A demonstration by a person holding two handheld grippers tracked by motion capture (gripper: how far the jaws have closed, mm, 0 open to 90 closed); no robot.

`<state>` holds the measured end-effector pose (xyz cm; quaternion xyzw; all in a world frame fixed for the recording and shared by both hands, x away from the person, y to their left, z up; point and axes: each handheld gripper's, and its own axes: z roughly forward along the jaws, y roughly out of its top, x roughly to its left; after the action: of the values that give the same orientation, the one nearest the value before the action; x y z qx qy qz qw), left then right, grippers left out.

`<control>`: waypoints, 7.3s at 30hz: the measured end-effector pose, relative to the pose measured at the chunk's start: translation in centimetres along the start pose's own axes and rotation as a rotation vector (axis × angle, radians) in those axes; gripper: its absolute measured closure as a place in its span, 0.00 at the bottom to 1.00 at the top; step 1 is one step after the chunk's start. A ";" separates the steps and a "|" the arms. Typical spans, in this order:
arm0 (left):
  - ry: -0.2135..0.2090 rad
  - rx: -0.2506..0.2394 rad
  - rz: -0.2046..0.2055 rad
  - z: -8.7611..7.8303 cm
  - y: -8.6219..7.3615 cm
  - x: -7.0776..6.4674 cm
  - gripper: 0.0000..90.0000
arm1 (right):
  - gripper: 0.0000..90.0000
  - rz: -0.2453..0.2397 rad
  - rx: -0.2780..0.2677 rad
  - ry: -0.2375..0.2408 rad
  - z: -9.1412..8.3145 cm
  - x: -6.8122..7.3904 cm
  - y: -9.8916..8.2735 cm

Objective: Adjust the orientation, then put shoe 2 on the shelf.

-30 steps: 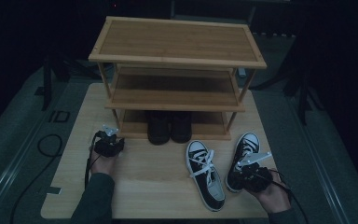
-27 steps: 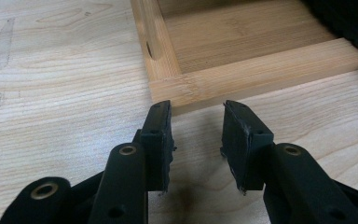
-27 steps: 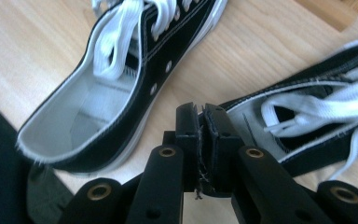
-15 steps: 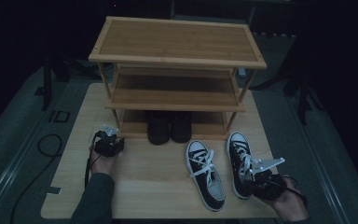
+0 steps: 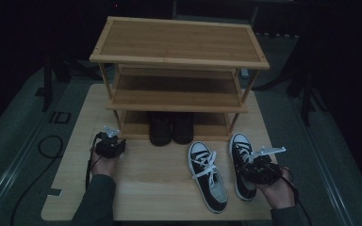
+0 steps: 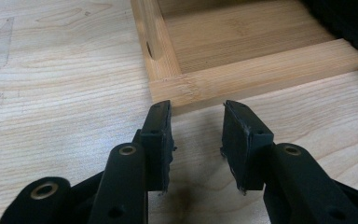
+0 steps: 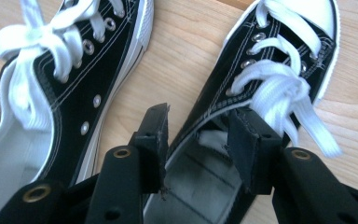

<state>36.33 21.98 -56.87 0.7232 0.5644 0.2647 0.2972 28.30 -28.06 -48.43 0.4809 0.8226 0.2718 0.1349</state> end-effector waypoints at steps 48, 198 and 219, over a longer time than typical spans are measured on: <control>-0.005 -0.007 -0.005 0.0 -0.1 0.1 0.70 | 0.96 -0.184 -0.055 0.058 2.6 4.2 0.7; -0.014 -0.034 -0.010 0.1 -0.4 0.2 0.70 | 0.95 -0.573 0.075 0.157 0.5 -0.5 4.5; -0.016 -0.037 -0.013 0.1 -0.4 0.2 0.69 | 0.95 -0.664 0.018 0.227 -1.4 -0.8 7.0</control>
<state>36.17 22.27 -57.25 0.7160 0.5618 0.2673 0.3167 33.05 -26.47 -43.32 0.1551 0.9462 0.2576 0.1192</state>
